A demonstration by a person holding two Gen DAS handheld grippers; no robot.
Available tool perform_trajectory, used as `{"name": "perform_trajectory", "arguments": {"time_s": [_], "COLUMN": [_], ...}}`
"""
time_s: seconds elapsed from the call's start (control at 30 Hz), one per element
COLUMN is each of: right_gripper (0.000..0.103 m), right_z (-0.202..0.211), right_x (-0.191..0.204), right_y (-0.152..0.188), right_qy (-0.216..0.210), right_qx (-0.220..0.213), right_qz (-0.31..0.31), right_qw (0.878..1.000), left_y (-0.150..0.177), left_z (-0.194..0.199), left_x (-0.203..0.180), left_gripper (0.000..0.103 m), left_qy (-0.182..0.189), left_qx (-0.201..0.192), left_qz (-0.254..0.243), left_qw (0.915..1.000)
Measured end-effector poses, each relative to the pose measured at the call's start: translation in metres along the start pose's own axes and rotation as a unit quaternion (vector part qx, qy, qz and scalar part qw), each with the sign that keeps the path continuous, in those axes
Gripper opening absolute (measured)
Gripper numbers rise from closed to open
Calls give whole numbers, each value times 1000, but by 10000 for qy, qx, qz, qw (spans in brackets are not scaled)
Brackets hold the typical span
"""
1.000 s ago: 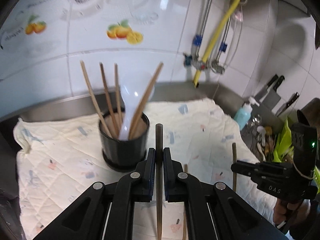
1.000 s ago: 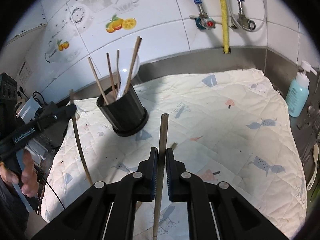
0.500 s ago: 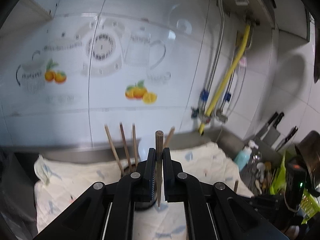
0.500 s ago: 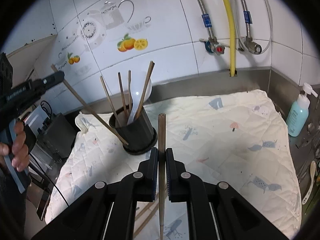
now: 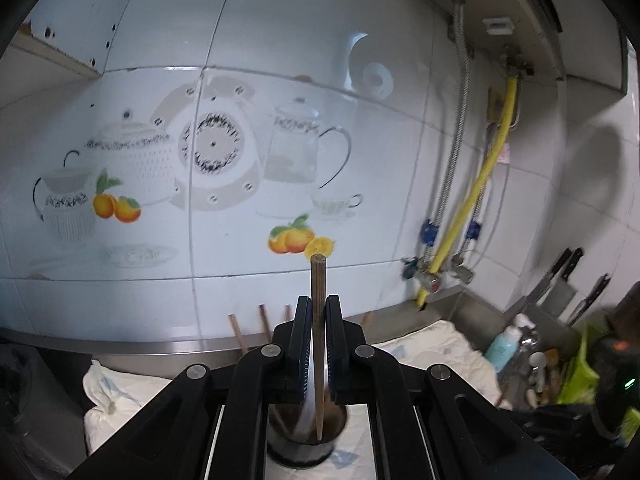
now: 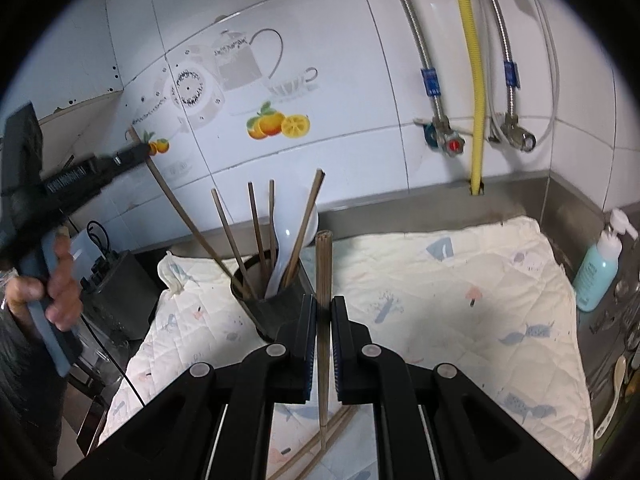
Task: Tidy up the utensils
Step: 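Carry both chopsticks to the black holder and lower them inside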
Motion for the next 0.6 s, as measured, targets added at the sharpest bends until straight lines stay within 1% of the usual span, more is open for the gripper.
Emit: {"name": "perform_trajectory", "arguments": {"time_s": [0.13,0.27,0.4,0.5,0.6], "right_gripper": [10,10,10,10,10], "right_z": [3,5,7,6,3], "right_x": [6,14,25,35,44], "right_y": [-20,-41,-62,-81,-98], "right_qy": [-16,-53,-113,-187,-280], "right_qx": [-186,-382,-582,-793,-970], "right_qz": [67,158,249,276,237], "right_qw": [9998,9991,9979,9963,9946], "left_y": [19,32,28,25,29], "left_z": [-16,-25,-25,-26,-30], "left_x": [15,33,41,43,42], "left_gripper": [6,6,6,6,6], "left_qy": [-158,-135,-7,25,9], "left_qx": [174,278,221,218,276], "left_qz": [70,411,609,596,505], "left_qw": [9997,9987,9979,9980,9983]}}
Point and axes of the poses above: each gripper's, at about its wrist camera, not at the fingertips, and z roughly against the way its jaws point, x to its left, y to its underside, the point moved 9 cm from there along -z, roughly the way its jaws point, and after that the axes turned 2 degrees about y, right-handed, at the moved point
